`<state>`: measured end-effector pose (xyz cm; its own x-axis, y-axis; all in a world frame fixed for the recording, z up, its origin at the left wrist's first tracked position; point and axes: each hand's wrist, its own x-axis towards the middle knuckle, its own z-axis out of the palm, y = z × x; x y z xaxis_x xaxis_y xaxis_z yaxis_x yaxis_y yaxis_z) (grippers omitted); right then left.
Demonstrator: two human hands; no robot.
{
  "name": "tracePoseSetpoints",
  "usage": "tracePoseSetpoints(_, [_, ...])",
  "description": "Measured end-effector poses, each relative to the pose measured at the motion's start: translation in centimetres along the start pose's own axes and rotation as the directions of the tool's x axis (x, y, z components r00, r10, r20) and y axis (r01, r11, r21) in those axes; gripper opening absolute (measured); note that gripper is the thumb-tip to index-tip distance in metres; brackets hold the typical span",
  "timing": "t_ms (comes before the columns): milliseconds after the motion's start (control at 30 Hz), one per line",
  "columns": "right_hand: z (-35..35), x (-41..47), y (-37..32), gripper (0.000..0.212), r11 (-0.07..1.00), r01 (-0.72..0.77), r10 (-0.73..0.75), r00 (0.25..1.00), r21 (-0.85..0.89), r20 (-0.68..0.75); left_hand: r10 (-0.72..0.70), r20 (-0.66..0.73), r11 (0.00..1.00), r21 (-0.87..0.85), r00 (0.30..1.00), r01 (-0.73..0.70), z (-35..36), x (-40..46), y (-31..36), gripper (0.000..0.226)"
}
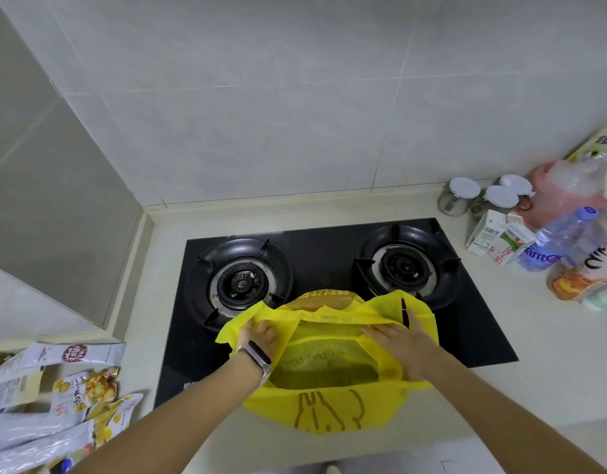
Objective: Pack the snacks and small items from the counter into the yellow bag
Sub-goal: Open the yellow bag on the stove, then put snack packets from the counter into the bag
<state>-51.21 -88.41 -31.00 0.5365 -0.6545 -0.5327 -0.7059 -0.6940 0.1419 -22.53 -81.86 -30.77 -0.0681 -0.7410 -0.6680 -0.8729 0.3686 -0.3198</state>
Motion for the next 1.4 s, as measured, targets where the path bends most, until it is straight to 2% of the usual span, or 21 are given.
tracePoseSetpoints(100, [-1.8, 0.3, -0.3, 0.095, 0.989, 0.022, -0.009, 0.996, 0.144, -0.091, 0.051, -0.095, 0.986, -0.155, 0.994, -0.066, -1.3, -0.3, 1.3, 0.069])
tracePoseSetpoints(200, [-3.3, 0.5, -1.4, 0.080, 0.957, -0.005, 0.062, 0.980, 0.291, -0.187, 0.065, -0.161, 0.956, -0.274, 0.985, -0.108, -2.1, -0.4, 1.9, 0.082])
tracePoseSetpoints(267, [-3.8, 0.7, -2.2, 0.073, 0.946, -0.036, 0.096, 0.980, 0.321, -0.173, 0.063, -0.179, 0.945, -0.305, 0.982, -0.116, -2.4, -0.6, 2.0, 0.078])
tracePoseSetpoints(333, [-4.2, 0.8, -2.5, 0.062, 0.923, -0.074, 0.139, 0.979, 0.377, -0.148, 0.037, -0.246, 0.891, -0.430, 0.969, -0.143, -3.1, -1.1, 1.7, 0.070])
tracePoseSetpoints(400, [-5.1, 0.5, -2.9, 0.048, 0.872, -0.097, 0.190, 0.970, 0.479, -0.149, -0.033, -0.322, 0.767, -0.615, 0.946, -0.182, -3.9, -1.9, 1.1, 0.065])
tracePoseSetpoints(467, [-5.9, -0.3, -3.3, 0.037, 0.805, -0.071, 0.217, 0.959, 0.589, -0.181, -0.148, -0.376, 0.600, -0.769, 0.915, -0.219, -4.2, -2.9, 0.2, 0.058])
tracePoseSetpoints(567, [-6.7, -1.4, -4.4, 0.034, 0.632, 0.039, 0.229, 0.945, 0.774, -0.235, -0.348, -0.409, 0.386, -0.883, 0.843, -0.269, -3.9, -4.8, -1.1, 0.049])
tracePoseSetpoints(633, [-7.1, -1.8, -5.6, 0.035, 0.585, 0.089, 0.234, 0.933, 0.806, -0.273, -0.446, -0.404, 0.340, -0.902, 0.799, -0.266, -3.1, -6.3, -1.8, 0.048])
tracePoseSetpoints(767, [-7.4, -1.3, -8.4, 0.048, 0.660, 0.173, 0.146, 0.925, 0.731, -0.351, -0.534, -0.403, 0.387, -0.898, 0.743, -0.210, -0.8, -8.8, -2.7, 0.053])
tracePoseSetpoints(867, [-8.3, -0.4, -10.5, 0.050, 0.683, 0.255, 0.052, 0.918, 0.685, -0.394, -0.618, -0.331, 0.367, -0.923, 0.713, -0.111, 0.9, -10.9, -3.0, 0.055])
tracePoseSetpoints(1000, [-10.1, 0.9, -12.9, 0.050, 0.670, 0.358, -0.020, 0.884, 0.650, -0.467, -0.703, -0.143, 0.256, -0.965, 0.697, 0.060, 4.1, -14.4, -3.2, 0.063])
tracePoseSetpoints(1100, [-11.6, 1.5, -15.0, 0.047, 0.646, 0.455, -0.069, 0.834, 0.613, -0.547, -0.755, -0.016, 0.156, -0.975, 0.655, 0.156, 6.9, -17.3, -2.9, 0.060])
tracePoseSetpoints(1200, [-13.0, 1.3, -17.8, 0.045, 0.607, 0.544, -0.121, 0.783, 0.579, -0.610, -0.792, 0.086, 0.047, -0.979, 0.605, 0.201, 9.9, -19.9, -2.1, 0.057])
tracePoseSetpoints(1300, [-13.7, 0.9, -20.7, 0.044, 0.566, 0.605, -0.155, 0.745, 0.559, -0.649, -0.806, 0.145, -0.018, -0.975, 0.574, 0.221, 12.3, -21.9, -1.5, 0.057])
tracePoseSetpoints(1400, [-13.8, 0.5, -23.4, 0.046, 0.547, 0.629, -0.218, 0.745, 0.553, -0.631, -0.818, 0.213, -0.091, -0.965, 0.534, 0.246, 14.2, -23.6, -1.4, 0.053])
